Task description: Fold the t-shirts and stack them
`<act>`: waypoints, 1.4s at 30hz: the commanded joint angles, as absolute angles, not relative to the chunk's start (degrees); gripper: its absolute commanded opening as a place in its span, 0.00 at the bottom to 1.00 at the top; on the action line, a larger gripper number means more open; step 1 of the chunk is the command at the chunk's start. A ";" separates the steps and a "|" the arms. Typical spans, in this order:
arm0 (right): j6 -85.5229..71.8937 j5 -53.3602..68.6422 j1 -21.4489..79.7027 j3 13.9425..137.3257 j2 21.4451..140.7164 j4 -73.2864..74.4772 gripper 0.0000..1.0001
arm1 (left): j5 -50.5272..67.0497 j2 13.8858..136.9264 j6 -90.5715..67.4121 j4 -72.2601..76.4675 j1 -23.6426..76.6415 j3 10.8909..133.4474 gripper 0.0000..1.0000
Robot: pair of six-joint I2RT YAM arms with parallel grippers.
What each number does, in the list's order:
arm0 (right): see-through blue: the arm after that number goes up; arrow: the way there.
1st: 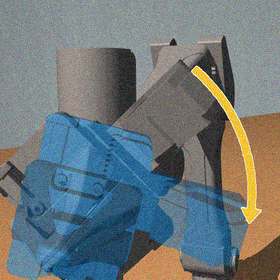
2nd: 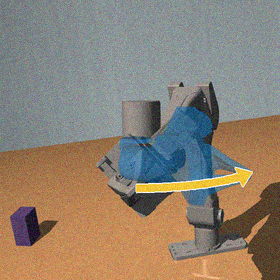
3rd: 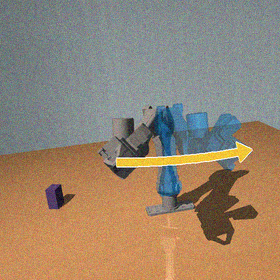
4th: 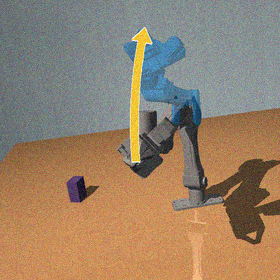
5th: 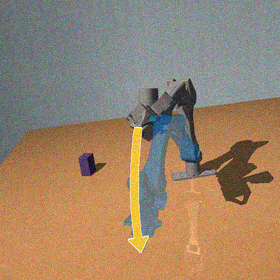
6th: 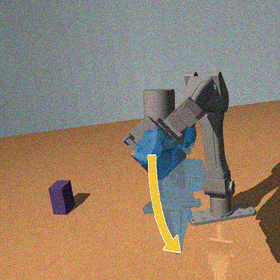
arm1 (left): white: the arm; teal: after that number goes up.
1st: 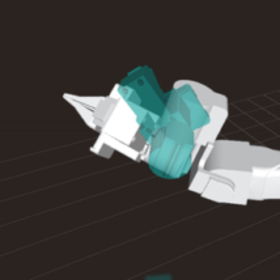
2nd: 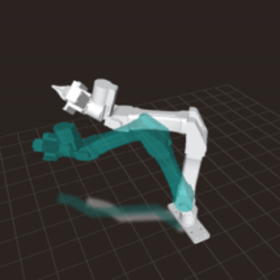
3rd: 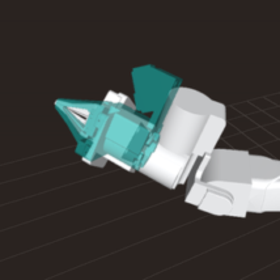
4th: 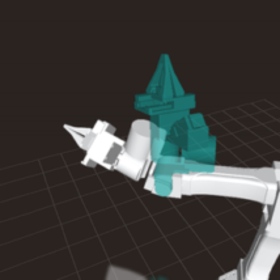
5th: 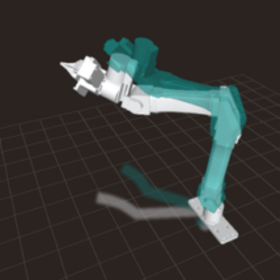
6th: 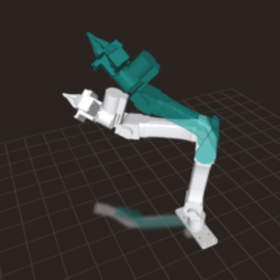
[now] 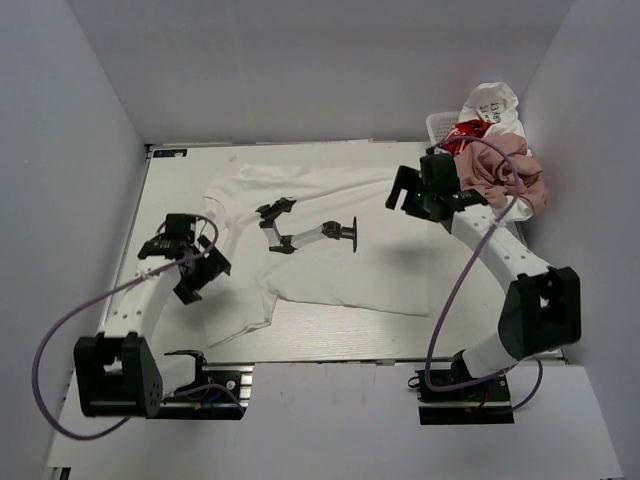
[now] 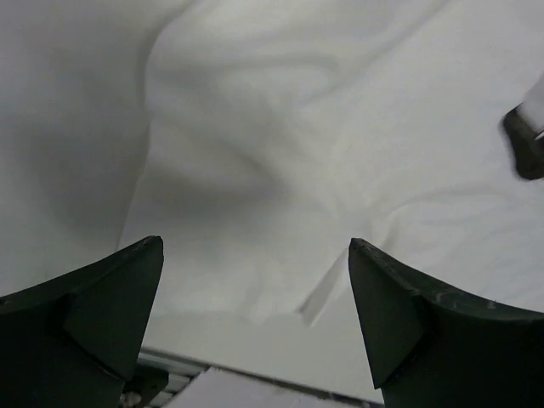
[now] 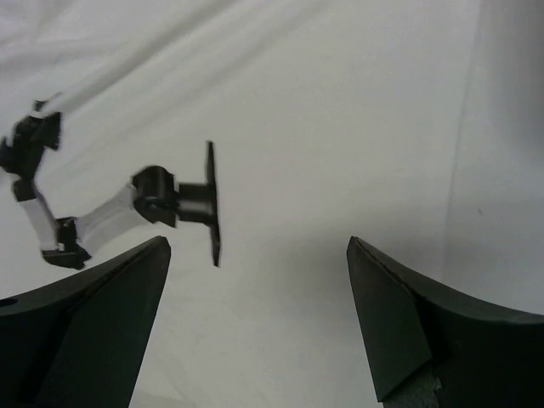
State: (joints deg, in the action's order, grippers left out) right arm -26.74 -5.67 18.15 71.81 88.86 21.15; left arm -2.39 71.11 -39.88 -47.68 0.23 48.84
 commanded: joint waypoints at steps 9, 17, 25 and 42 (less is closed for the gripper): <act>-33.67 -9.58 17.58 53.53 77.08 27.16 0.90 | 2.98 54.84 -50.70 -63.46 1.05 36.30 1.00; -32.17 -9.84 17.40 49.22 73.21 29.79 0.90 | -1.75 64.60 -53.61 -62.93 2.46 35.77 0.89; -31.20 -2.38 16.53 44.39 72.16 30.15 0.90 | -2.65 66.25 -59.85 -54.08 3.51 30.35 0.81; -34.36 -6.60 17.67 37.36 62.66 43.34 0.90 | -0.44 70.33 -53.44 -46.49 4.04 34.72 0.00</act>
